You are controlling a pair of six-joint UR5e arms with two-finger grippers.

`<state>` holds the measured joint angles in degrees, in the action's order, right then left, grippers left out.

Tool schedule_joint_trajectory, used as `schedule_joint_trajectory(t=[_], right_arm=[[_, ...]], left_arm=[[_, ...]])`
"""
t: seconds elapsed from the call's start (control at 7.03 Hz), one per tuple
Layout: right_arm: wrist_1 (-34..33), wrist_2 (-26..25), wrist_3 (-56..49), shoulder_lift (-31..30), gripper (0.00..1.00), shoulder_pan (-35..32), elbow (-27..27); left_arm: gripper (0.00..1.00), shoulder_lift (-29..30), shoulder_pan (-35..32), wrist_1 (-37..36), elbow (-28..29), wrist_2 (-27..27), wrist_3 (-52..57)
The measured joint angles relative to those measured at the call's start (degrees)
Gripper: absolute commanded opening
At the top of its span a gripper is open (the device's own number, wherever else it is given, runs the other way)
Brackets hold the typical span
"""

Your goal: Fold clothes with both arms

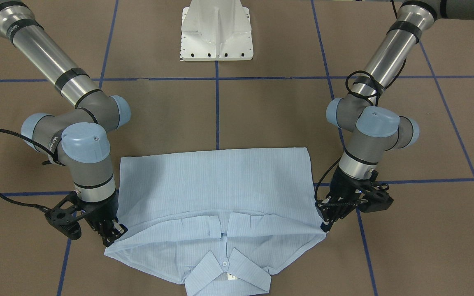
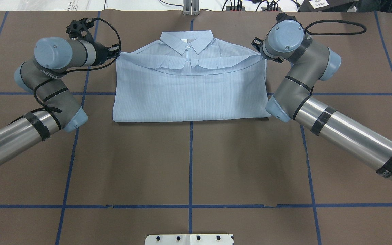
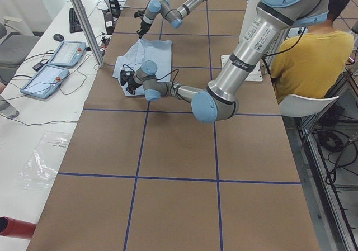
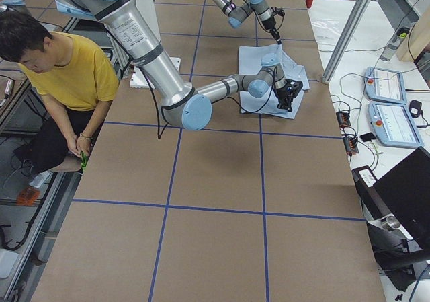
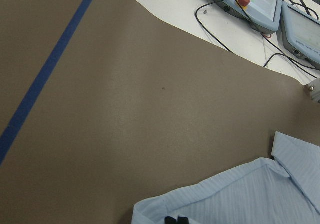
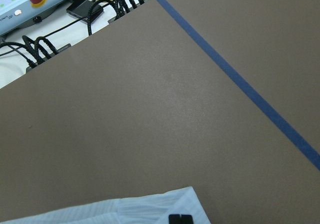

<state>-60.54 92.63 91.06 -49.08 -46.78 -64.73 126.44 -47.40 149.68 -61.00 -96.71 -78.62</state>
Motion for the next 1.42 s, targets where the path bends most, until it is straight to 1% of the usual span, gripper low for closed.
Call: schedule_joint_trajectory(t=[1.14,1.28,1.42], right_arm=[[0.1,-0.3,-0.1,0.7,0.0,-0.3,1.8],[0.1,-0.3,-0.2,0.7,0.15,-0.3,1.8],[0.1,-0.4,-0.2,0.7,0.51,-0.3,1.8]], left_arm=[[0.0,1.8,-0.5,-0.1,3.0,0.1,2.9],[0.0,1.8,-0.5,-0.1,3.3,0.2,3.7],[0.25,1.8,-0.5,-0.1,3.5,0.2,4.0]])
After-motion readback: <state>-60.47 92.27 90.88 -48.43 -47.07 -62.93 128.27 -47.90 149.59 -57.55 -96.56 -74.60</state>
